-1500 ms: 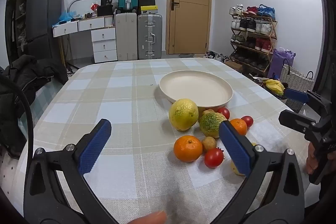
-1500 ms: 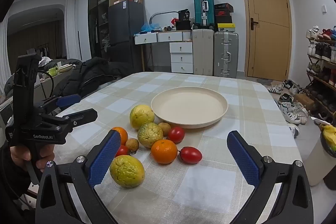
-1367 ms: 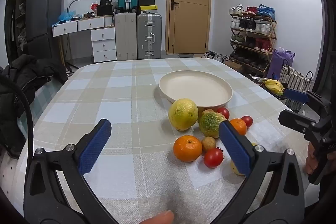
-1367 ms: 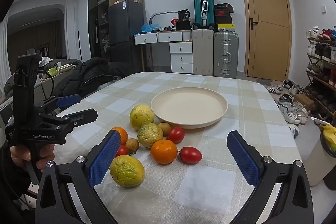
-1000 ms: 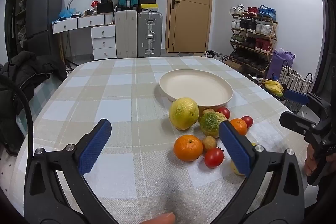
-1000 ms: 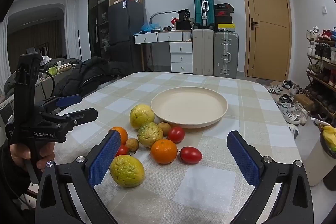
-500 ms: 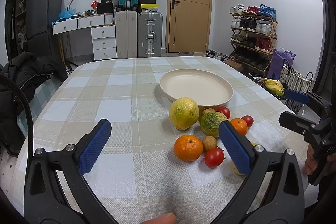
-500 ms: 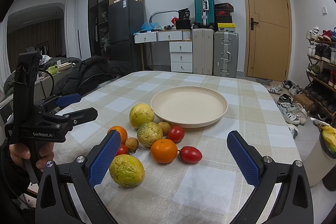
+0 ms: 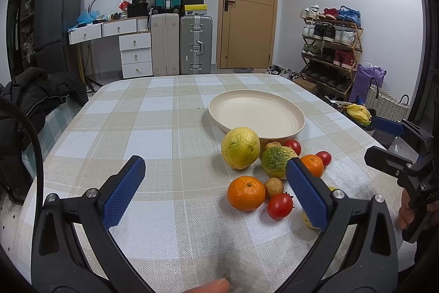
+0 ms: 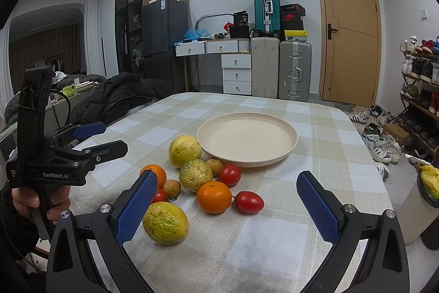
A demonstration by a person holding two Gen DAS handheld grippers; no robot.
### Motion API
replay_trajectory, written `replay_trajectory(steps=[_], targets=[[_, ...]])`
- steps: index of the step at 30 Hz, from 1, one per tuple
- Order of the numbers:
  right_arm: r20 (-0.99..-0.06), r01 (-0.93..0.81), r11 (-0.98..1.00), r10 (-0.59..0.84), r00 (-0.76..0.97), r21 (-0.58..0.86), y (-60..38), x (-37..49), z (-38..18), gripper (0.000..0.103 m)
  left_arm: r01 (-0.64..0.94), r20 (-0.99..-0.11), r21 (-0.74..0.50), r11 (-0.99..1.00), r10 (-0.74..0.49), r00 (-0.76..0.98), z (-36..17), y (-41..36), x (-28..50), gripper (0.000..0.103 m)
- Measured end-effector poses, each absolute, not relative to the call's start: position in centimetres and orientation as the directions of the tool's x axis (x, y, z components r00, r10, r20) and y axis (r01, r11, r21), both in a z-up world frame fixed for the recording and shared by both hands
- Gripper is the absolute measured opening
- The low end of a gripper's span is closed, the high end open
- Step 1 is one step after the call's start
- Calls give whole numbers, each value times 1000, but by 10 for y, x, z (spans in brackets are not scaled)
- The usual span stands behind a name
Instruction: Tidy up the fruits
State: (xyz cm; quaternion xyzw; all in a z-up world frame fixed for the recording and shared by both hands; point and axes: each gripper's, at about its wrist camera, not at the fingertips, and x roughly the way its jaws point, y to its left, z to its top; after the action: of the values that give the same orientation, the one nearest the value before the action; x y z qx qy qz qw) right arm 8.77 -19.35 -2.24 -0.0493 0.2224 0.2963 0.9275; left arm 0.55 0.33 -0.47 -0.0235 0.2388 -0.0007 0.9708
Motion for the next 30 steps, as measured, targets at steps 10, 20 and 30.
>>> replay_trajectory(steps=[10,20,30], targets=[[-442,-571,820,527,726,40,-195,88,-25,103,-11,-465,-48,999,-13,885,-4,3,5,102],[-443,-571,820,526,725,38,-194,88,-25,103,-11,-466,-48,999,-13,885,-3,4,4,102],[-444,-571,820,526,725,38,-194,88,-25,103,-11,-467,-49,999,-13,884,-3,3,4,102]])
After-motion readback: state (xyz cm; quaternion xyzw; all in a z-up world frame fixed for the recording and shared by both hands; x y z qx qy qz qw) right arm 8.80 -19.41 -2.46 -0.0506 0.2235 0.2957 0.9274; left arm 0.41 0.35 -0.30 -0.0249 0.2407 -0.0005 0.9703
